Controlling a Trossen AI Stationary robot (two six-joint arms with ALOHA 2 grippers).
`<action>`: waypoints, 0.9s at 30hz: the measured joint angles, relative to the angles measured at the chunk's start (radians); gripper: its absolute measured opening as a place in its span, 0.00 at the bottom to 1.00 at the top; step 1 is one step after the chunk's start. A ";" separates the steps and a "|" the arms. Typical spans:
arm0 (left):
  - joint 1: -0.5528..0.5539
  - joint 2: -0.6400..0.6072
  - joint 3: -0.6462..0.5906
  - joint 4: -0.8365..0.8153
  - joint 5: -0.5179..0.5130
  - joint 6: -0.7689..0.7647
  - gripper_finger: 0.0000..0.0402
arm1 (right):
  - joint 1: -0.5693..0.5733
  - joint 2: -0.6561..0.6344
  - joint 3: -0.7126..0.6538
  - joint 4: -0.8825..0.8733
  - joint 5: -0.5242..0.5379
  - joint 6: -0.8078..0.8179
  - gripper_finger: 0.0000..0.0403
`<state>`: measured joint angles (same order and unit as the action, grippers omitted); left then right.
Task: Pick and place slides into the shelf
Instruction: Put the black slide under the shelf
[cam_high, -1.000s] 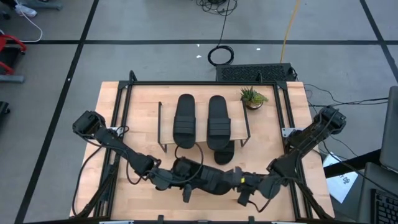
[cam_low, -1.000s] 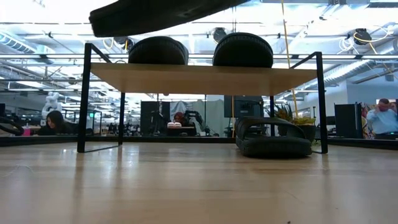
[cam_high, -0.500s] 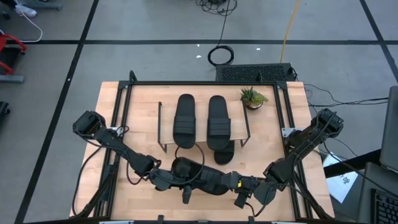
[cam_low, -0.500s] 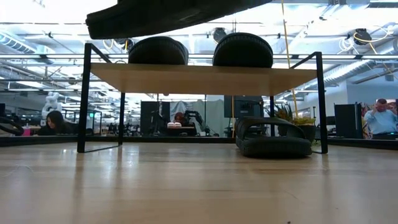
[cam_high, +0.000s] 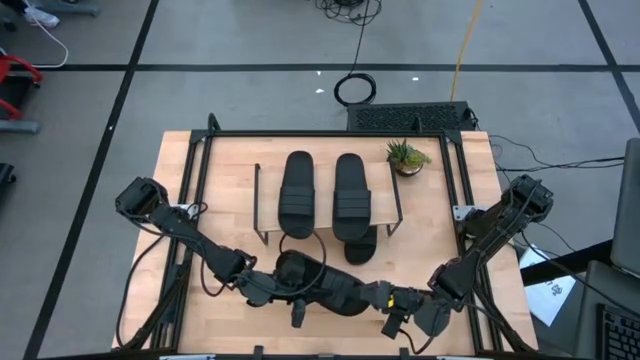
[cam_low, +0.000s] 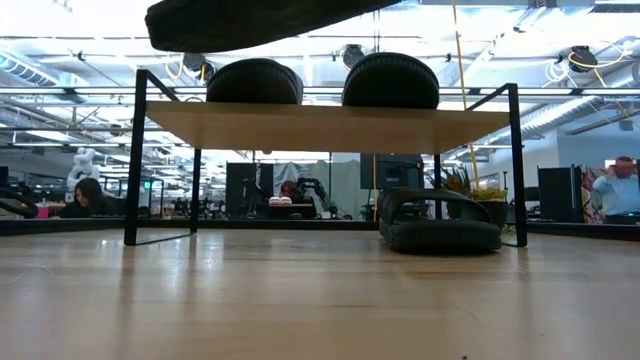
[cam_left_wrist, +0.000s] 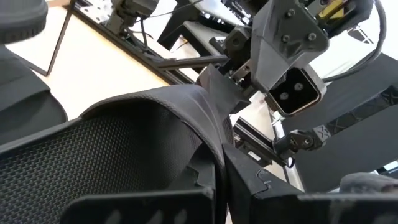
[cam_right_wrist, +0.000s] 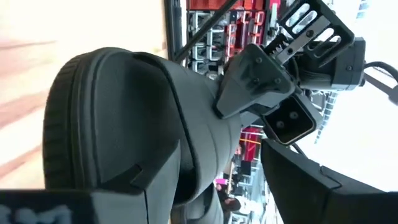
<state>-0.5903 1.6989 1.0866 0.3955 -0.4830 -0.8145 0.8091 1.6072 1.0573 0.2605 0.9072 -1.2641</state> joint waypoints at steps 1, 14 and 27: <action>0.000 0.000 0.000 0.002 -0.004 0.001 0.02 | 0.005 0.000 0.000 0.003 0.010 -0.005 0.54; -0.001 0.000 0.000 0.011 0.006 0.005 0.01 | -0.037 0.021 0.000 0.024 -0.066 0.020 0.54; -0.014 0.000 0.000 -0.001 0.023 0.041 0.01 | -0.078 0.158 -0.003 0.359 0.023 -0.203 0.54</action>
<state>-0.6040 1.6988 1.0863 0.3945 -0.4600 -0.7738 0.7311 1.7656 1.0538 0.6195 0.9302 -1.4675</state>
